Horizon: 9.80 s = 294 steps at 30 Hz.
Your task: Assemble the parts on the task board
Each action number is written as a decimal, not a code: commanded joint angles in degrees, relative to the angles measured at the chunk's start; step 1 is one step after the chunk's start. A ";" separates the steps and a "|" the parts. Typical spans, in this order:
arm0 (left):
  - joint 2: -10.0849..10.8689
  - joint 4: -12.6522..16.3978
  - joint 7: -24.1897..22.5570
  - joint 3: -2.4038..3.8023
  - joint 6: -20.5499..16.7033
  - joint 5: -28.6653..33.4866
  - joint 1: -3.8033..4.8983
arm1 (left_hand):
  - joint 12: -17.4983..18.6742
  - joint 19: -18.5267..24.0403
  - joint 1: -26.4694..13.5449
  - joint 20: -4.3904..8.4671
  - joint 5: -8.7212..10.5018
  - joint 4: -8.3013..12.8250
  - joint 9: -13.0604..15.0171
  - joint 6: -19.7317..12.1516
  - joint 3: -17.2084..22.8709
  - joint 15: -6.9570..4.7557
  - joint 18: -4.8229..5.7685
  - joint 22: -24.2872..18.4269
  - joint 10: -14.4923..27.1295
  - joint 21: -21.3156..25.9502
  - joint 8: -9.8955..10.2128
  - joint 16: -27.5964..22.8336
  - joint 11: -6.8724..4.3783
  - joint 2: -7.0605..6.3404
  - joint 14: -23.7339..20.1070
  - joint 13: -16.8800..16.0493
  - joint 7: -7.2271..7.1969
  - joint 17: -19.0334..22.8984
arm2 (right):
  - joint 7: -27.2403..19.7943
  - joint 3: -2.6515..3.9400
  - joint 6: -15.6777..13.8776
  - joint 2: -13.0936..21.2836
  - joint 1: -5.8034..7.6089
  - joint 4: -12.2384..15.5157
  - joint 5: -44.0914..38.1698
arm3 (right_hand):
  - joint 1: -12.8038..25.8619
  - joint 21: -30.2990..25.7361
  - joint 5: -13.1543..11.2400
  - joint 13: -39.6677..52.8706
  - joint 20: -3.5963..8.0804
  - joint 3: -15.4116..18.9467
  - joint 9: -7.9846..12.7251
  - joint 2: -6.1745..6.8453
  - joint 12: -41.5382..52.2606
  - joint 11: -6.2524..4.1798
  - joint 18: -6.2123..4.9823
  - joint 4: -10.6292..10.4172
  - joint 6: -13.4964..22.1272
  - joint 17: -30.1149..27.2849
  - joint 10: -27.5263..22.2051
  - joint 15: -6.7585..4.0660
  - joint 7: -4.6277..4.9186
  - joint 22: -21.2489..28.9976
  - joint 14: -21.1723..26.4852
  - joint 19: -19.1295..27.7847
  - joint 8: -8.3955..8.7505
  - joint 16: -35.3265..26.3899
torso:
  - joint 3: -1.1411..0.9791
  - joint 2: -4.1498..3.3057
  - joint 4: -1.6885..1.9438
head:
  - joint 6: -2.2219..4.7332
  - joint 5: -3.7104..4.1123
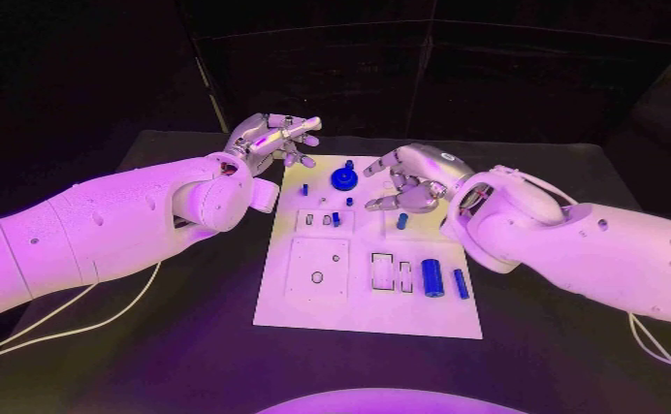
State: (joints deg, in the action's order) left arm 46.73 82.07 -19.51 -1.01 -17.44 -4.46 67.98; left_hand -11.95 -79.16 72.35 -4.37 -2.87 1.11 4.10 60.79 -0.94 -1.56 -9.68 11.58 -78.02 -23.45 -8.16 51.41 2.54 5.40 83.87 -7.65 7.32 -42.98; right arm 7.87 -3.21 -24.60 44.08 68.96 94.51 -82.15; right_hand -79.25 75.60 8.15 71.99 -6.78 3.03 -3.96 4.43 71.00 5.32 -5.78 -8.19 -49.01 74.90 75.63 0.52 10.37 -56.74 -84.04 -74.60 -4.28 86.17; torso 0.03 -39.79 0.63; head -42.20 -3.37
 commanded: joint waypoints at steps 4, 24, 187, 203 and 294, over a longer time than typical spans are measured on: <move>0.69 0.52 21.19 0.12 7.20 -22.39 2.07 | -6.52 -2.97 -3.34 1.70 -0.04 -2.17 1.50 2.31 -1.66 -1.63 0.52 11.67 -5.34 -12.76 -0.82 27.75 -1.75 -1.22 4.63 -5.63 -1.67 -30.75 | -3.90 0.31 4.09 4.64 3.25 -0.45 11.42 | -0.73 -0.36 1.05 -0.10 0.04 1.04 -0.18 -0.38 -0.11 -0.07 -0.52 -0.43 0.03 7.09 -0.38 0.18 -0.03 0.29 -4.05 0.50 -0.78 -0.53 | -0.49 1.36 -0.09 | -0.66 -0.19; -6.62 -3.18 50.40 -4.54 21.69 -47.41 8.65 | -52.29 -4.95 -6.17 2.14 0.05 -12.26 16.53 -2.23 -12.65 -2.35 6.31 62.12 0.25 -56.11 -13.10 38.59 -2.80 1.73 6.13 -53.54 -3.27 -47.02 | -3.54 0.79 5.80 6.55 5.69 -6.75 18.06 | -1.13 -0.73 2.13 -0.45 0.21 2.20 -0.28 -0.99 -0.24 -0.29 -0.63 -0.94 -0.48 6.39 -0.41 0.00 -0.26 0.95 -3.87 0.68 -1.44 -1.01 | -0.98 3.02 0.09 | -2.02 -0.44; -13.46 -7.83 49.68 -8.05 20.68 -44.15 7.83 | -51.55 -4.21 -11.48 2.09 -3.84 4.59 30.85 -8.81 41.15 -2.50 6.17 63.70 0.35 -55.94 -22.02 38.59 -3.24 -4.34 6.13 -53.89 -3.58 -47.02 | -2.46 0.74 10.07 1.86 5.68 -12.14 19.04 | -2.27 -2.61 4.94 -1.94 0.50 4.51 -0.29 -2.50 -1.39 -0.57 -1.13 -2.22 -0.73 4.70 -1.24 -0.31 -0.54 4.15 -3.48 1.93 -2.54 -2.30 | -0.94 2.80 0.40 | -5.10 -0.44; -13.09 -6.88 51.50 -8.08 19.15 -50.07 6.06 | -51.55 -4.24 -11.73 2.12 -3.82 4.72 31.05 -8.83 41.98 -2.53 6.18 63.77 0.32 -55.96 -22.18 38.59 -3.27 -4.50 6.13 -53.88 -3.60 -47.02 | -2.72 0.74 9.66 1.89 5.68 -12.38 19.04 | -2.18 -2.65 4.96 -2.06 0.52 4.67 -0.29 -2.51 -1.48 -0.58 -1.14 -2.33 -0.74 4.66 -1.31 -0.32 -0.55 4.21 -3.47 1.93 -2.59 -2.34 | -0.94 2.74 0.34 | -5.43 -0.70; -15.32 -9.41 53.42 -8.06 26.19 -51.47 5.64 | -51.26 -4.13 -17.40 2.45 -7.40 3.58 33.18 -7.85 44.36 -2.93 6.11 63.67 -0.03 -55.50 -24.71 38.59 -3.87 -7.00 6.13 -53.43 -4.44 -47.02 | -2.62 0.73 10.25 1.21 5.67 -13.22 19.04 | -2.03 -2.82 5.05 -2.15 0.55 5.09 -0.28 -2.61 -1.51 -0.60 -1.17 -2.63 -0.73 4.59 -1.35 -0.34 -0.57 4.48 -3.47 2.00 -2.72 -2.41 | -1.03 2.72 0.25 | -6.39 -0.58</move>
State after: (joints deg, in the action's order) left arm 31.58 72.79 33.33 -9.00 7.43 -56.10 73.70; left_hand -63.25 -83.36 55.50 -2.16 -10.25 0.30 37.32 53.01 38.59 -4.08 -3.96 74.91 -77.91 -79.22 -32.75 89.82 -1.04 -1.62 83.93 -61.11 3.33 -74.90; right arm 5.45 -2.52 -14.63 45.35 74.51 81.26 -63.19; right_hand -81.44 73.16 12.81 69.93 -6.33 7.85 -4.19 2.24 69.38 4.81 -5.77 -10.80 -49.43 74.90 74.31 0.51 9.95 -52.36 -84.05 -72.98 -6.61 84.15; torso -0.98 -37.06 0.88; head -48.58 -4.00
